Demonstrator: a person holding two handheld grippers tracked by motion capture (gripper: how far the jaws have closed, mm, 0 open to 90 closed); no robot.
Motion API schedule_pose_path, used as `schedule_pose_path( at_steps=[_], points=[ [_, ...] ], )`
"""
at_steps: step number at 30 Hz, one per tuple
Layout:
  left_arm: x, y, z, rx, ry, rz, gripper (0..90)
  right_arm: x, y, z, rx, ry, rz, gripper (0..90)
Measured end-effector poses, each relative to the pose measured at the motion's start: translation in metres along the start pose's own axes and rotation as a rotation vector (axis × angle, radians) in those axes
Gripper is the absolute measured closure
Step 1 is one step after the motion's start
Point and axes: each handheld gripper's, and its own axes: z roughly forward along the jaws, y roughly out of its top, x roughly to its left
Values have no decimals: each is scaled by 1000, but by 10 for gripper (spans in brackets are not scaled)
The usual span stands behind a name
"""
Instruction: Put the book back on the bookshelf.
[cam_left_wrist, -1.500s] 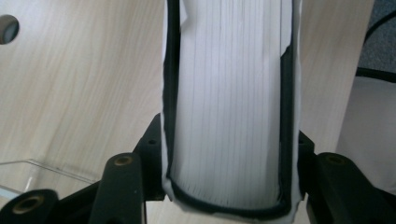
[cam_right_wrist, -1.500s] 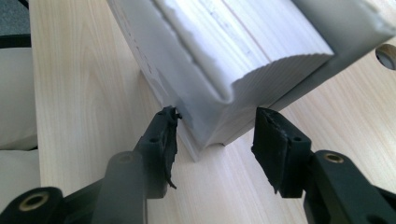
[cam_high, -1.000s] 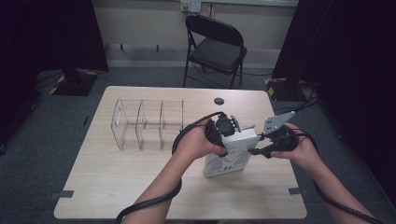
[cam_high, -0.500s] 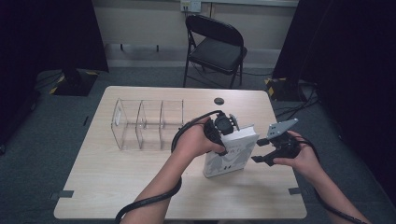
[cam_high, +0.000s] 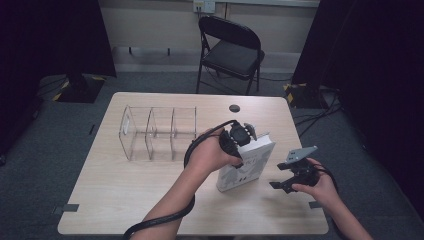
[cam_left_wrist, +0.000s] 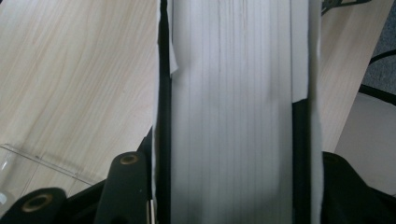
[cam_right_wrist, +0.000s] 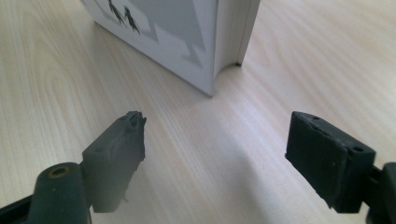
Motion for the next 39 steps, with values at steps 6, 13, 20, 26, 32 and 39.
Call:
schedule_pose_path(
  at_steps=[6, 13, 20, 26, 32, 39],
  points=[
    [1, 1, 1, 4, 3, -4, 508, 5, -17, 11, -1, -9, 29, 165],
    [3, 7, 1, 42, -3, -12, 495, 14, -29, 27, 47, -36, 7, 144],
    [4, 10, 2, 65, -4, -9, 485, 19, -35, 36, 31, -57, 21, 130],
    [3, 15, 5, 67, 3, 8, 468, 21, -39, 36, -10, -78, 44, 122],
    [3, 18, 11, 73, 4, 1, 462, 25, -45, 38, -67, -110, 75, 120],
    [3, 18, 18, 98, -4, -17, 449, 30, -54, 40, -151, -143, 110, 119]
  ],
)
